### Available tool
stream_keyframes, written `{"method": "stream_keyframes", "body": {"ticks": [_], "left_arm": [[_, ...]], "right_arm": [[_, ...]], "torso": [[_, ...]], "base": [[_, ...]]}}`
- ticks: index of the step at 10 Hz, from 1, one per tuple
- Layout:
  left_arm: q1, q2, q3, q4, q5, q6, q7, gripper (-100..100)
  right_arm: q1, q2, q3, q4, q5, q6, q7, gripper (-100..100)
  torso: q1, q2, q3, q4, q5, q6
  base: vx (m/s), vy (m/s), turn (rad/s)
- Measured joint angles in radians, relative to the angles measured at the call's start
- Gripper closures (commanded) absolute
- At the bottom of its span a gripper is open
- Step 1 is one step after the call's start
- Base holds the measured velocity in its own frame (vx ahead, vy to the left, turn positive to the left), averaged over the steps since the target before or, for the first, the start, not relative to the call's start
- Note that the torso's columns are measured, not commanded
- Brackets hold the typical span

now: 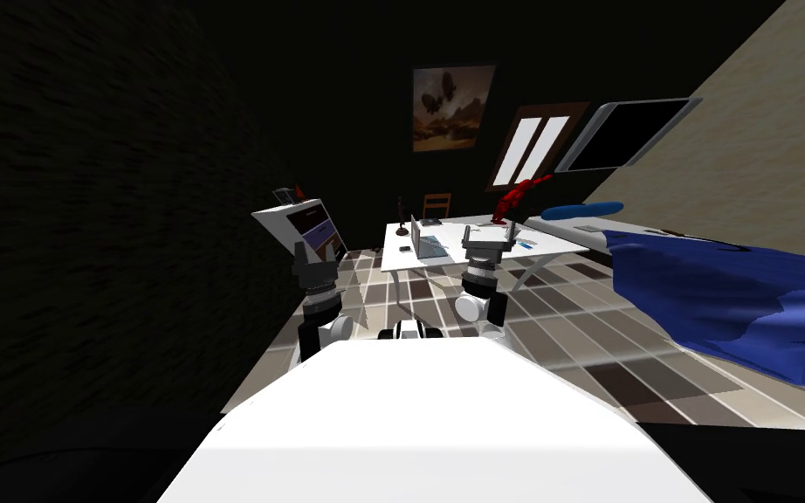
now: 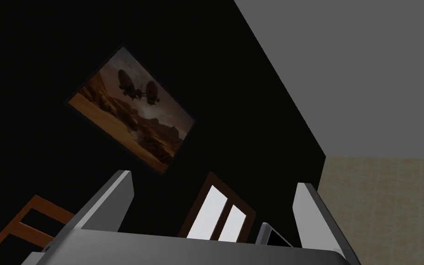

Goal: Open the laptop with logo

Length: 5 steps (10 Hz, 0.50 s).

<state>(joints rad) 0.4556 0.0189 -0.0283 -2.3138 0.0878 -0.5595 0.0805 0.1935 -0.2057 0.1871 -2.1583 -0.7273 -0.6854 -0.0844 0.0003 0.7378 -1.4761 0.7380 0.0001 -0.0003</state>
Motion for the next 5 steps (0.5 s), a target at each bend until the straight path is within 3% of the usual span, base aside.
{"method": "stream_keyframes", "body": {"ticks": [5], "left_arm": [[0.0,0.0,0.0,0.0,0.0,0.0,0.0,0]], "right_arm": [[-0.061,-0.006,0.028,0.03,-0.146,-0.023,-0.02,-100]], "torso": [[0.0,0.0,0.0,0.0,0.0,0.0]], "base": [[0.014,0.005,0.036]]}}
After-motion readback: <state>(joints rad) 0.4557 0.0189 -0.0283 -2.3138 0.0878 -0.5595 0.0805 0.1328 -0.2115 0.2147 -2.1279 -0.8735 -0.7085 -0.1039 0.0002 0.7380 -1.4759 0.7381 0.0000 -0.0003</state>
